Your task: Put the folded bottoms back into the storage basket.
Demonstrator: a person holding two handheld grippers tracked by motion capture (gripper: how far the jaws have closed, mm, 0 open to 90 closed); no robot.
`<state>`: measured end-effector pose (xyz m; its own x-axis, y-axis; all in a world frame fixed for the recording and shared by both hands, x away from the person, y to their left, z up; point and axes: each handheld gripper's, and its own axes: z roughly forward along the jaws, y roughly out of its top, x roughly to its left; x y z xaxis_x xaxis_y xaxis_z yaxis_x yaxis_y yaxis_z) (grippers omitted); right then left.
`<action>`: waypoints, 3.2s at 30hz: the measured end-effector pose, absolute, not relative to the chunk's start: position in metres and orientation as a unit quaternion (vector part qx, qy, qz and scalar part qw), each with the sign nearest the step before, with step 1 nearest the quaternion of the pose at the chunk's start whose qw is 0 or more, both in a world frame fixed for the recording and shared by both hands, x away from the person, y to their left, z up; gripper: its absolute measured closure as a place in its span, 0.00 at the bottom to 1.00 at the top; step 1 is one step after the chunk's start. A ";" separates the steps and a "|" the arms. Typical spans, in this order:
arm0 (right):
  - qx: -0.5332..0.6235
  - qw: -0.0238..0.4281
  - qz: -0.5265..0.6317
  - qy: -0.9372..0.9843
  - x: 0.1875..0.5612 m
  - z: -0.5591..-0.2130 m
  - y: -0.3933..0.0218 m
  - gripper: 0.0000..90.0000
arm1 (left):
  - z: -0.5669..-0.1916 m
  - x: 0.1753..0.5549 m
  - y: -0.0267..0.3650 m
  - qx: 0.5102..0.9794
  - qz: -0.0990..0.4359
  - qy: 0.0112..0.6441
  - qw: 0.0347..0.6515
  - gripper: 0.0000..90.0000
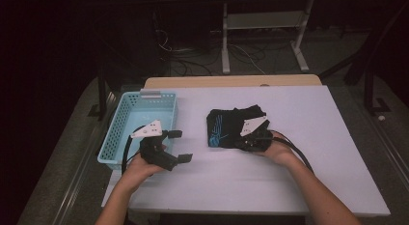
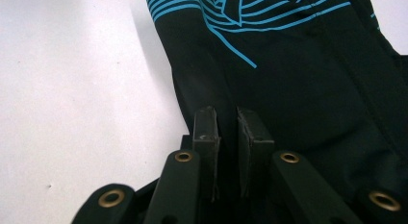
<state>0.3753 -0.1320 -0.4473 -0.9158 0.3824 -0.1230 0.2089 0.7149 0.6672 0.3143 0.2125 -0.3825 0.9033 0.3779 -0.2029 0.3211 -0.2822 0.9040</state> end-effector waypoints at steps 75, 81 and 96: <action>0.188 0.019 0.377 0.907 0.293 -0.417 -0.153 0.89 | -0.382 0.315 0.215 0.794 0.019 0.220 0.566 0.00; 0.181 0.015 0.376 0.908 0.286 -0.419 -0.152 0.89 | -0.382 0.315 0.215 0.794 0.019 0.220 0.566 0.00; 0.172 0.007 0.366 0.914 0.273 -0.425 -0.152 0.89 | -0.382 0.315 0.215 0.794 0.019 0.220 0.566 0.00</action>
